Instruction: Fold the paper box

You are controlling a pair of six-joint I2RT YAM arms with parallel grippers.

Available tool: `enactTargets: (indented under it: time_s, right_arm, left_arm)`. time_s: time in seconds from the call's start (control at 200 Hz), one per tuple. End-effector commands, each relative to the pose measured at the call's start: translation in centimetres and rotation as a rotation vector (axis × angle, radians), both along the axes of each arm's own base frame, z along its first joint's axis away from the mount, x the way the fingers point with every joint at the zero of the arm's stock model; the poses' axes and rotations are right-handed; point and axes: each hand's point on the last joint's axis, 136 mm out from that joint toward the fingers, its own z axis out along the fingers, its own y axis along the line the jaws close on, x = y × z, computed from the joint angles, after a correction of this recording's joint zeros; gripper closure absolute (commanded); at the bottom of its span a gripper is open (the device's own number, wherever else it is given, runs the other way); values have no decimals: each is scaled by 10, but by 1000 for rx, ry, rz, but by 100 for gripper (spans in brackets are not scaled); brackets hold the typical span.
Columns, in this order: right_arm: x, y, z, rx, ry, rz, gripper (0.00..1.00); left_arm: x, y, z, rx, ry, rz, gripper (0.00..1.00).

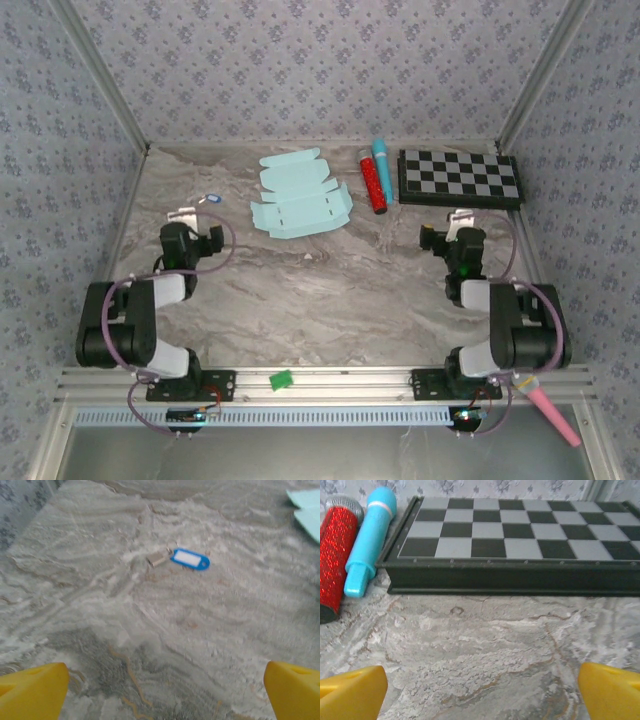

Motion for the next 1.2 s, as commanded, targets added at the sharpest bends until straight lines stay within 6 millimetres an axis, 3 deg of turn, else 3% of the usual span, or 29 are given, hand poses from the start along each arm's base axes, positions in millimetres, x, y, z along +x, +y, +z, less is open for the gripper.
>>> enactTargets:
  time_s: [0.0,0.11,0.26,0.33,0.515,0.665,0.794,0.934,1.059,1.194]
  right_arm:
    - [-7,-7,15,50,96,-62,0]
    - [-8,1,24,113,175,-56,0]
    - [-6,28,31,257,251,5,0]
    - [-3,47,34,276,270,60,0]
    - [-3,88,40,274,289,155,2]
    - [-8,112,38,279,322,199,3]
    - [-14,131,36,269,357,244,3]
    - [-17,143,36,257,364,251,4]
    - [-16,145,34,246,361,205,5]
    - [-13,159,28,247,399,234,4]
  left_arm:
    - [2,3,30,-75,42,64,1]
    - [7,-15,43,-157,67,35,0]
    - [28,-69,59,-195,106,-116,13]
    - [40,-100,63,-217,146,-205,27]
    - [76,-173,48,-204,288,-361,60]
    - [111,-212,24,-250,372,-428,85]
    - [134,-225,-5,-256,469,-429,96]
    - [146,-229,-33,-244,542,-413,100]
    - [142,-230,-52,-256,604,-387,100]
    - [126,-229,-67,-242,661,-365,100]
